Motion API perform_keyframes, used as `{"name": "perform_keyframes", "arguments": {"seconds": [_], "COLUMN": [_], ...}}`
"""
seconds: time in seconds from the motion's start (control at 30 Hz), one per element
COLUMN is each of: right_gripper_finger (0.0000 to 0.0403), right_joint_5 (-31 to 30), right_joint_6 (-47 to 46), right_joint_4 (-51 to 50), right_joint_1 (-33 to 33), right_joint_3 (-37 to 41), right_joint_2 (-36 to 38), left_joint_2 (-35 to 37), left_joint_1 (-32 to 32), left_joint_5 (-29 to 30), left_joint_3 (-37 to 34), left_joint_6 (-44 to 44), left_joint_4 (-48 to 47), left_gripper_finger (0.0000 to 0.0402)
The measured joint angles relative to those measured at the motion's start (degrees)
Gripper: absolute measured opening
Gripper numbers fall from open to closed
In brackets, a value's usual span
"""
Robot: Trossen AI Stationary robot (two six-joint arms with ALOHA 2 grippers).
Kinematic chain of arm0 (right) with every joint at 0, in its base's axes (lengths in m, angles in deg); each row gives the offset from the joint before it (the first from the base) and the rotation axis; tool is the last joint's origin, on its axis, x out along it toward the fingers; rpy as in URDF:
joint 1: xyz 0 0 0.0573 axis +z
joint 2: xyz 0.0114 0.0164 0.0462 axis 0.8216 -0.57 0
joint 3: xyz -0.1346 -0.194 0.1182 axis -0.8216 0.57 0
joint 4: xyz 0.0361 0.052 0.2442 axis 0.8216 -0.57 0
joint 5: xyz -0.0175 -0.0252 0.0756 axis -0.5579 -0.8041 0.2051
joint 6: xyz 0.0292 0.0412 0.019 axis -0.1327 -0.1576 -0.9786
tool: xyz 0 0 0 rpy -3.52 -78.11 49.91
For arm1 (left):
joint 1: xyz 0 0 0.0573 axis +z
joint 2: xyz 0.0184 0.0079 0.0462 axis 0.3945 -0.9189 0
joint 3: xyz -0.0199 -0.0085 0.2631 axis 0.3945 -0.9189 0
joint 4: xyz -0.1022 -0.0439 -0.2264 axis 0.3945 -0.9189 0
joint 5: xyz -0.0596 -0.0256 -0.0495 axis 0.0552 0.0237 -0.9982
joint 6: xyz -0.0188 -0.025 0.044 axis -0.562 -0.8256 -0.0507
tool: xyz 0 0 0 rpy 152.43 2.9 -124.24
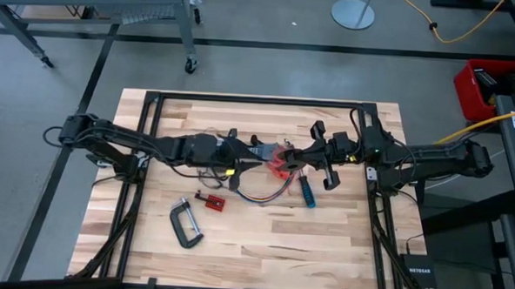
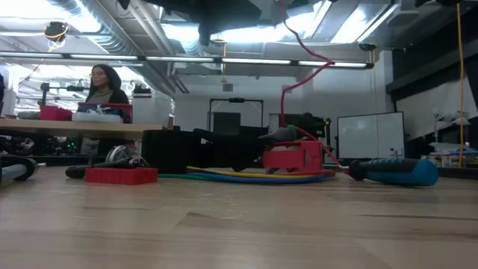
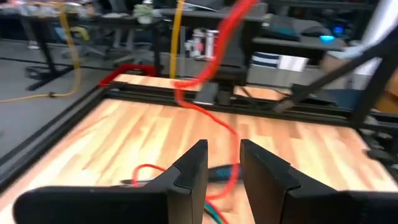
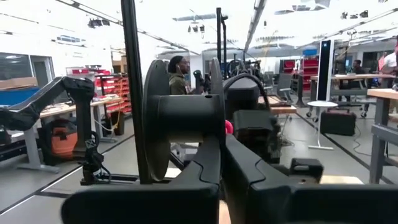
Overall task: Coil cords
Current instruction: Coil the red wire cable onto the black spool
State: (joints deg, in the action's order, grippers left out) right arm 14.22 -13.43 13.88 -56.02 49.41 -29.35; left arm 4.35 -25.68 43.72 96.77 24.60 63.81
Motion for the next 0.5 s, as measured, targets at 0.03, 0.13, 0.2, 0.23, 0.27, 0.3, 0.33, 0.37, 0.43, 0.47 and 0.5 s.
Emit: {"name": "perform_keyframes", "arguments": {"seconds": [0.03,0.13,0.2,0.23,0.27,0.3,0.33,0.37,0.43,0.47,0.5], "right_gripper_finger": [0.0004,0.0004,0.0004,0.0004,0.0004,0.0004,0.0004,0.0004,0.0004,0.0004,0.0004], "right_joint_5": [0.00,0.00,0.00,0.00,0.00,0.00,0.00,0.00,0.01,0.00,0.01], "right_joint_6": [0.00,0.43,0.48,0.50,0.50,0.52,0.52,0.52,0.64,0.69,0.79], "right_joint_4": [-0.31,0.15,1.27,2.22,3.20,3.96,4.69,5.29,6.72,7.40,7.79], "right_joint_1": [0.00,0.00,0.00,0.00,0.00,0.00,0.00,0.00,0.00,0.00,0.00], "right_joint_3": [0.00,0.00,0.00,0.00,0.00,0.00,0.00,0.00,0.00,-0.01,-0.02], "right_joint_2": [0.07,0.19,0.18,0.18,0.18,0.18,0.20,0.18,0.15,0.17,0.18], "left_joint_2": [-0.19,-1.23,-2.39,-3.07,-3.84,-4.62,-5.43,-6.27,-7.81,-8.62,-9.39], "left_joint_1": [0.41,1.31,1.62,1.79,1.80,1.82,1.91,1.97,2.04,2.06,2.06], "left_joint_5": [0.37,0.55,0.55,0.55,0.55,0.53,0.52,0.47,0.40,0.39,0.41], "left_joint_3": [0.00,0.00,0.00,0.00,0.00,0.00,0.00,0.00,0.00,0.00,0.00], "left_joint_6": [0.27,0.27,0.28,0.61,0.72,0.76,0.78,0.97,1.94,2.06,2.03], "left_joint_4": [0.12,1.27,4.06,5.61,7.36,9.08,10.56,12.22,15.27,17.24,19.07], "left_gripper_finger": [0.0087,0.0086,0.0086,0.0086,0.0086,0.0086,0.0086,0.0086,0.0086,0.0086,0.0086]}}
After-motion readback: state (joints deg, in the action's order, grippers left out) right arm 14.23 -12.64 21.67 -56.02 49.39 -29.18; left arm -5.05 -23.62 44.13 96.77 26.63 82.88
